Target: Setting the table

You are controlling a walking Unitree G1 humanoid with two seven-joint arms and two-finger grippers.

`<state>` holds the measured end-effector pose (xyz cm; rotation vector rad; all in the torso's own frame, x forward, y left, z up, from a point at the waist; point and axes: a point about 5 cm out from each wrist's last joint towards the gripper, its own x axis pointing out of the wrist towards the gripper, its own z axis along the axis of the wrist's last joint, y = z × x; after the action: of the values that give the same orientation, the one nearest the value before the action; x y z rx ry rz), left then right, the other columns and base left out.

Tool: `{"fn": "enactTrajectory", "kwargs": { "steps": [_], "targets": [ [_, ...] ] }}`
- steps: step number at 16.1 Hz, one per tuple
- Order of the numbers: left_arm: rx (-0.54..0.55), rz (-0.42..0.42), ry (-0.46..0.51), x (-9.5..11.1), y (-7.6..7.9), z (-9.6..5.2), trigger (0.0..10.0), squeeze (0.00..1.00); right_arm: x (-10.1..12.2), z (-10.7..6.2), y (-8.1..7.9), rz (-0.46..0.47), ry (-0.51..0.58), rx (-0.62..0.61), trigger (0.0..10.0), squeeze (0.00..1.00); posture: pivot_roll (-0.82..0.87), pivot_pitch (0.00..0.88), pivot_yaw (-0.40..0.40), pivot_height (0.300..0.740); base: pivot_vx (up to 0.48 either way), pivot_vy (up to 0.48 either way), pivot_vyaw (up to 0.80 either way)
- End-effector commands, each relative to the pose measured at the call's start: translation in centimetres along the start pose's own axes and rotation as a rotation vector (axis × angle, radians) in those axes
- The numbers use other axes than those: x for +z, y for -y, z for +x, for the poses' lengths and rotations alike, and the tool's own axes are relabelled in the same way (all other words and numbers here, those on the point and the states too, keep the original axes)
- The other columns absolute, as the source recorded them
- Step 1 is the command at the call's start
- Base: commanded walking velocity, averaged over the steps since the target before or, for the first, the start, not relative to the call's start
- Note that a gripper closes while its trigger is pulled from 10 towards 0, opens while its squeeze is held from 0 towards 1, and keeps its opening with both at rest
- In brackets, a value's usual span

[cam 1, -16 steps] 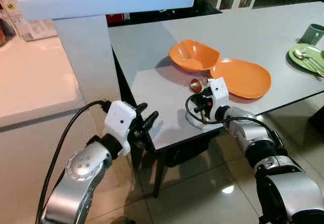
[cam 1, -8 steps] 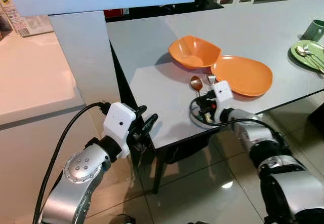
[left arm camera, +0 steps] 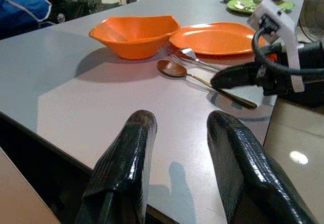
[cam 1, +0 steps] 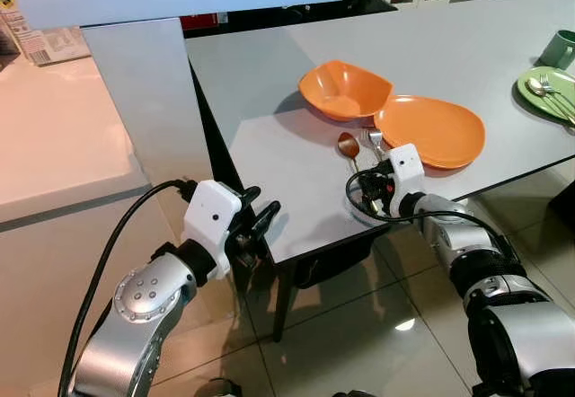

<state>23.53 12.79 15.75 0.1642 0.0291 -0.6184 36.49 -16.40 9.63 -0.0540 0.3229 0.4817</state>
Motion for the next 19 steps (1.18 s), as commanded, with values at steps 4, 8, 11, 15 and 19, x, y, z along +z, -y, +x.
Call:
{"fn": "enactTrajectory", "kwargs": {
  "steps": [4,8,11,15,19],
  "targets": [
    [-0.026,0.003,0.012,0.6,0.4,-0.1,10.0,0.00,3.6,1.1,-2.5,0.043,0.215,0.133,0.0,0.00,0.07,0.111,-0.027,0.740,0.000,0.000,0.00],
    [-0.030,0.006,-0.005,0.4,0.6,-0.6,10.0,0.00,1.2,2.0,-3.7,-0.053,0.027,0.110,0.0,0.00,0.09,0.130,-0.031,0.740,0.000,0.000,0.00],
    [-0.031,0.006,-0.015,0.4,0.5,-0.7,10.0,0.00,0.3,1.8,-2.8,-0.056,-0.047,0.031,0.0,0.00,0.09,0.137,-0.030,0.740,0.000,0.000,0.00],
    [-0.037,0.006,-0.016,0.4,0.6,-0.5,10.0,0.00,0.3,1.2,-1.2,-0.062,-0.064,-0.049,0.0,0.00,0.08,0.131,-0.023,0.740,0.000,0.000,0.00],
    [-0.048,0.006,-0.010,0.5,0.8,-0.2,10.0,0.00,-0.5,0.5,0.0,-0.073,-0.101,-0.107,0.0,0.00,0.08,0.121,-0.019,0.740,0.000,0.000,0.00]
  ]
}}
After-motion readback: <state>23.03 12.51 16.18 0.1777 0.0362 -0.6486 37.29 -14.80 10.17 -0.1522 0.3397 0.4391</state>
